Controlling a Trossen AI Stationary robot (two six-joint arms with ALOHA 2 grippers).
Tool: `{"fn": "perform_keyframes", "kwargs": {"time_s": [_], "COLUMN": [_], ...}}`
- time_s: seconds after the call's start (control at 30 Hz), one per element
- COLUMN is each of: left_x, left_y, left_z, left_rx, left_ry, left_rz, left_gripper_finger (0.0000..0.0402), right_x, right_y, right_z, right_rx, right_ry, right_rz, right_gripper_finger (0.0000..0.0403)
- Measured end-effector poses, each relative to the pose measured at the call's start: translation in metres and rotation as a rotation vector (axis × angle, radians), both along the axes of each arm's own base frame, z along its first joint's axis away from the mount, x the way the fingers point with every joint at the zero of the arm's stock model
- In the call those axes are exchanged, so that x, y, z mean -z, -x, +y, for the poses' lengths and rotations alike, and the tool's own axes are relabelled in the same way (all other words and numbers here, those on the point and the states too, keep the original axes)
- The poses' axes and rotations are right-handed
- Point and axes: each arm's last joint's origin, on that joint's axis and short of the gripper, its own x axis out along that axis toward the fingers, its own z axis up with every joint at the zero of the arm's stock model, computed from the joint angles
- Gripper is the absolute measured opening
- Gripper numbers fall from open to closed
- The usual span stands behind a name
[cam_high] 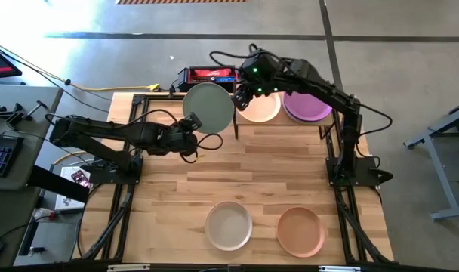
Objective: Place and stack plates onto a shelf
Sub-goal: Stack the light blue plate on top of the yellow plate on the shelf
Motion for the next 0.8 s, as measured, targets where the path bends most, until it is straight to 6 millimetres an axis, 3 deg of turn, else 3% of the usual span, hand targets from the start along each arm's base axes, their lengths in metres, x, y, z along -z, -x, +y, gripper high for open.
{"fn": "perform_keyframes", "kwargs": {"time_s": [0.27,0.53,0.67,0.8], "left_x": [-0.001,-0.006,-0.008,-0.010], "left_y": [-0.001,-0.010,-0.013,-0.015], "left_z": [0.000,0.000,-0.001,-0.001], "left_rx": [0.000,-0.006,-0.007,-0.007], "left_ry": [0.001,-0.003,0.000,0.002], "left_rz": [-0.017,-0.131,-0.179,-0.204], "left_gripper_finger": [0.0001,0.0001,0.0001,0.0002], "right_x": [0.016,0.019,0.019,0.019], "right_y": [-0.016,-0.020,-0.020,-0.020], "right_z": [0.000,0.002,0.002,0.002], "right_rx": [-0.017,-0.020,-0.011,-0.010], "right_ry": [-0.014,-0.023,-0.030,-0.031], "right_rz": [0.034,0.038,0.033,0.032], "right_gripper_finger": [0.0156,0.0153,0.0124,0.0067]}}
